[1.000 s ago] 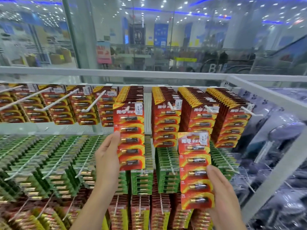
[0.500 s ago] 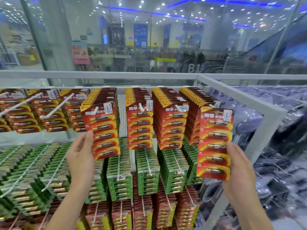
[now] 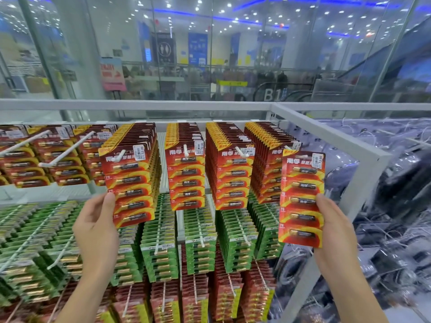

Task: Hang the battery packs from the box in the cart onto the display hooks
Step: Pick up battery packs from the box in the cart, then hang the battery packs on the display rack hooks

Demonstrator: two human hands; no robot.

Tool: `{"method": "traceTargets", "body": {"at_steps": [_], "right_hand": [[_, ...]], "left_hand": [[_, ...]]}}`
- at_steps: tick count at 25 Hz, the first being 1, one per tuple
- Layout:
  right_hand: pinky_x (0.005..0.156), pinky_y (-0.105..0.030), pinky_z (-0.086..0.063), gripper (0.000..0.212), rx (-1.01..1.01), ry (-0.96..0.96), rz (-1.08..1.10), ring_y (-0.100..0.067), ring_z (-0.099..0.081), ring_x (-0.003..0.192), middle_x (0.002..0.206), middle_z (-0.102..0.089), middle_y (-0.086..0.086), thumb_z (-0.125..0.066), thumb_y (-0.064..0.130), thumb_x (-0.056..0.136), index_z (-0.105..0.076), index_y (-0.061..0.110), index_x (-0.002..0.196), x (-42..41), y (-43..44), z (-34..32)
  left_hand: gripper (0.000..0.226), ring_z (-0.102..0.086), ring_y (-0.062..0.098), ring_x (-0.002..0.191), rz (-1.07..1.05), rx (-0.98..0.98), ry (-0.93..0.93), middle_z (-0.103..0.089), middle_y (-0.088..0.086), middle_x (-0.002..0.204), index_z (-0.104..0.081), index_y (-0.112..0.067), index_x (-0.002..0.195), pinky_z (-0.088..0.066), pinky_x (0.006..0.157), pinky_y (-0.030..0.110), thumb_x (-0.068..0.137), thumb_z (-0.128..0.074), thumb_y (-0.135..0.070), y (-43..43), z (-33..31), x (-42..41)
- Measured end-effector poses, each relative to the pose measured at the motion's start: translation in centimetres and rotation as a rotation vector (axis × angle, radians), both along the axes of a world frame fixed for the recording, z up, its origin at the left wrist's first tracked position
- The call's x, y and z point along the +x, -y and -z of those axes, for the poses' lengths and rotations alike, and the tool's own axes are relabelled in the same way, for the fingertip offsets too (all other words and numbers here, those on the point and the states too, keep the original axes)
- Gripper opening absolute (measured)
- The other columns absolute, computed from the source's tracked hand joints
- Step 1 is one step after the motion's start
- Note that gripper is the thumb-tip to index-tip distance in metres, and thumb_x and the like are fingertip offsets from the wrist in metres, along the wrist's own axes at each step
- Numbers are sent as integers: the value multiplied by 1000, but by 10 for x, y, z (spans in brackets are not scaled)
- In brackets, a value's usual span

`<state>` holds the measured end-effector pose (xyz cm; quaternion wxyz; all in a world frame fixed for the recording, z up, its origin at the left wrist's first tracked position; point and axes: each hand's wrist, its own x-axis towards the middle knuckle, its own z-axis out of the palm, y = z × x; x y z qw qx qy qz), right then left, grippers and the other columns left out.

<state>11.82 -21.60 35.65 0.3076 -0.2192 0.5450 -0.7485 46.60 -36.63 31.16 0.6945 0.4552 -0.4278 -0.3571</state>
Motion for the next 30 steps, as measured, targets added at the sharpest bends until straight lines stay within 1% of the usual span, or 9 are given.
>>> {"method": "traceTargets", "body": {"at_steps": [5, 8, 13, 15, 18, 20, 22, 25, 30], "right_hand": [[72, -39, -60, 25, 66, -69, 11, -23, -77, 83, 99, -79, -5, -54, 36, 106, -73, 21, 112, -7, 34, 1], [74, -39, -60, 26, 96, -101, 24, -22, -77, 88, 102, -79, -3, -54, 39, 105, -73, 23, 113, -11, 58, 3], [71, -32, -56, 27, 100, -155, 61, -9, -76, 80, 95, -78, 2, -57, 42, 104, -74, 20, 105, -16, 70, 13], [78, -35, -57, 27, 88, -167, 63, -13, -75, 87, 96, -78, -1, -57, 41, 104, -74, 20, 102, -18, 68, 20], [97, -48, -55, 23, 111, -185, 106, -23, -72, 100, 103, -78, -3, -59, 38, 103, -75, 21, 107, -21, 63, 42], [107, -50, -50, 24, 177, -209, 140, -17, -68, 109, 111, -75, 4, -60, 37, 102, -73, 22, 116, -17, 52, 60], [109, -46, -48, 27, 226, -204, 129, -11, -65, 114, 116, -72, 11, -60, 41, 102, -72, 24, 120, -8, 34, 79], [103, -39, -49, 23, 296, -196, 81, -9, -66, 113, 112, -75, 14, -61, 47, 101, -74, 32, 114, 10, -1, 105], [85, -30, -51, 18, 388, -62, 179, -12, -70, 100, 102, -78, 5, -63, 34, 101, -77, 22, 104, 13, -77, 147]], "left_hand": [[22, -70, 22, 109, -21, 17, 12, -75, -4, 111, -72, -28, 114, -56, 98, 52, 101, -64, -43, -1, 2, 1], [24, -71, 14, 96, -16, 42, 16, -74, -4, 108, -70, -21, 116, -57, 87, 40, 102, -63, -38, -3, 7, 2], [12, -70, 24, 102, -9, 86, 21, -73, 0, 109, -70, -30, 106, -56, 87, 40, 104, -60, -36, -12, 16, 8], [19, -70, 29, 103, -6, 125, 12, -72, 5, 113, -70, -22, 114, -56, 89, 42, 106, -58, -34, -20, 26, 11], [26, -70, 32, 104, 24, 200, -1, -71, 6, 120, -68, -16, 124, -54, 93, 44, 107, -55, -32, -37, 45, 9], [28, -70, 33, 105, 79, 250, -9, -72, 8, 119, -68, -13, 124, -53, 93, 47, 107, -54, -30, -49, 59, 3], [30, -70, 34, 104, 150, 314, -14, -73, 9, 118, -68, -10, 125, -53, 91, 46, 107, -54, -29, -61, 75, -9], [27, -70, 35, 105, 297, 427, -16, -73, 10, 118, -68, -11, 123, -52, 87, 44, 107, -54, -27, -77, 99, -35], [21, -74, 29, 98, 544, 533, 79, -80, 2, 104, -73, -16, 111, -57, 85, 42, 105, -56, -25, -111, 138, -97]]}}
